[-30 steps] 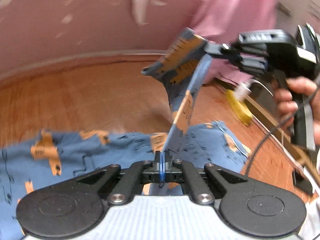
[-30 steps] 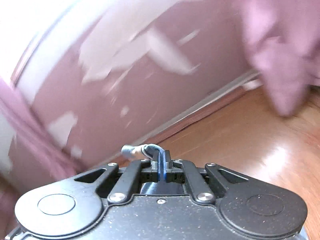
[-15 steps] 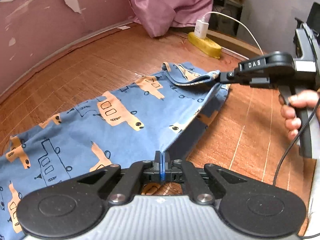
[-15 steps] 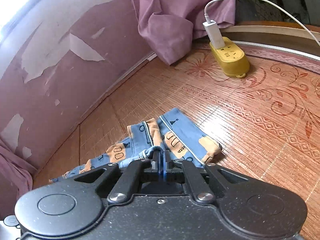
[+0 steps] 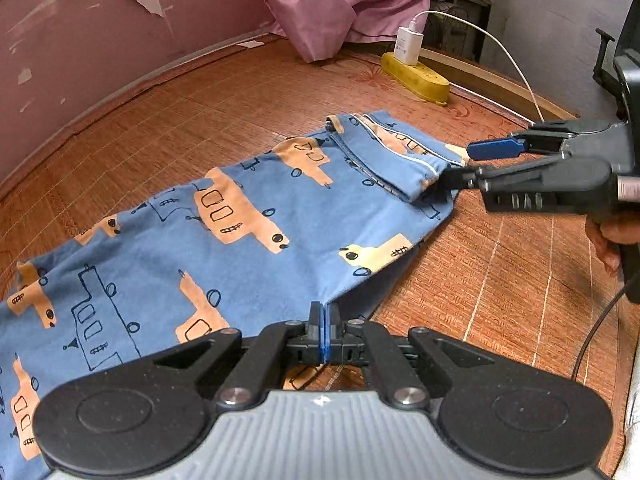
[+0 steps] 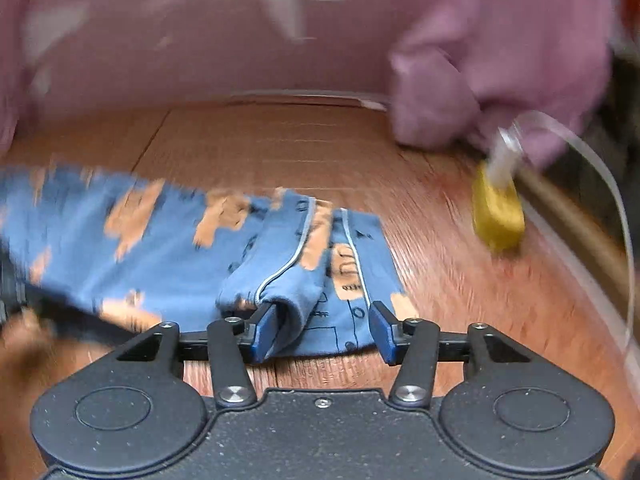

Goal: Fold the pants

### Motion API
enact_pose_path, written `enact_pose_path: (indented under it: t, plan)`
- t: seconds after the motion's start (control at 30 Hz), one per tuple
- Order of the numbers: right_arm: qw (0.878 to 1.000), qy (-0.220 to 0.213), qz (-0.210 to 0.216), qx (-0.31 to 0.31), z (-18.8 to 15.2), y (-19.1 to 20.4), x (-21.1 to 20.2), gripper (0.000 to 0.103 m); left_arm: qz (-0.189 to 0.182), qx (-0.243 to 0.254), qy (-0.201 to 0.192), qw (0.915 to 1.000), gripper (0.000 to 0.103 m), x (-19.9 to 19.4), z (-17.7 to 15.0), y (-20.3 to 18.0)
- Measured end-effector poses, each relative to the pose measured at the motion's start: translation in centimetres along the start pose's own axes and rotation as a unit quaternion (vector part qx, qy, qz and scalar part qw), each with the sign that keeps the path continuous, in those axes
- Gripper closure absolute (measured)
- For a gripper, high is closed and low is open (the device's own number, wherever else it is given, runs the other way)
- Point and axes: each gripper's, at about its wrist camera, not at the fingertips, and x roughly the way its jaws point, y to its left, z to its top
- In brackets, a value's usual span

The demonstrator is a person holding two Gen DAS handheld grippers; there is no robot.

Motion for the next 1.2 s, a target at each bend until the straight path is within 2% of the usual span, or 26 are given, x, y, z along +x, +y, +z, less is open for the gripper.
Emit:
enact_pose_path:
  t: [0.13, 0.27, 0.4, 0.5, 0.53, 0.6, 0.67, 0.73, 0.8, 0.9, 1.0, 1.1, 1.2]
  plan:
    - [0.991, -0.016, -0.014, -0.131, -0.5, 2.3, -0.3, 0.05, 0.0, 0.0, 0.0, 1.0, 0.103, 0.0, 0.0, 0.0]
    - [0.97, -0.041, -0.007, -0.241, -1.3, 4.5, -0.5, 0.054, 0.0, 0.001, 0.0, 1.0, 0.103, -0.1, 0.1, 0.0]
    - [0.954, -0.054, -0.003, -0.294, -1.3, 6.0, 0.7, 0.064, 0.001, 0.002, 0.001, 1.0, 0.103, 0.0, 0.3, 0.0]
    - [0.954, -0.05, 0.001, -0.296, -1.1, 6.5, 1.7, 0.084, 0.001, 0.004, -0.001, 1.0, 0.103, -0.2, 0.3, -0.1]
    - [0.956, -0.053, 0.001, -0.287, -0.9, 6.5, 1.7, 0.094, 0.002, 0.004, -0.002, 1.0, 0.103, -0.2, 0.3, -0.1]
    - [0.966, -0.062, 0.005, -0.251, -0.6, 5.9, 1.3, 0.096, 0.005, 0.006, -0.005, 1.0, 0.103, -0.3, 0.3, -0.1]
    - [0.98, -0.073, 0.01, -0.187, 0.2, 4.5, 0.6, 0.097, 0.008, 0.011, -0.008, 0.9999, 0.103, -0.5, 0.2, -0.2]
    - [0.992, -0.08, 0.014, -0.092, 1.1, 2.2, 0.0, 0.097, 0.009, 0.015, -0.012, 0.9998, 0.103, -0.7, 0.3, -0.3]
    - [0.996, -0.086, 0.006, 0.002, 1.5, -0.3, -0.5, 0.097, 0.011, 0.022, -0.014, 0.9996, 0.103, -1.0, 0.5, -0.5]
    - [0.987, -0.068, -0.004, 0.148, 0.8, -4.1, -0.5, 0.097, 0.017, 0.035, -0.015, 0.9991, 0.103, -1.1, 0.5, -0.8]
    - [0.965, -0.021, -0.005, 0.26, -0.9, -7.0, 0.9, 0.097, 0.021, 0.038, -0.008, 0.999, 0.103, -0.7, 0.4, -1.0]
    - [0.946, 0.003, -0.001, 0.325, -2.5, -8.4, 1.7, 0.097, 0.023, 0.042, -0.003, 0.9989, 0.103, -0.4, 0.2, -1.2]
    - [0.938, -0.004, 0.007, 0.346, -2.6, -8.4, 1.5, 0.096, 0.026, 0.051, -0.002, 0.9983, 0.103, -0.4, 0.2, -1.5]
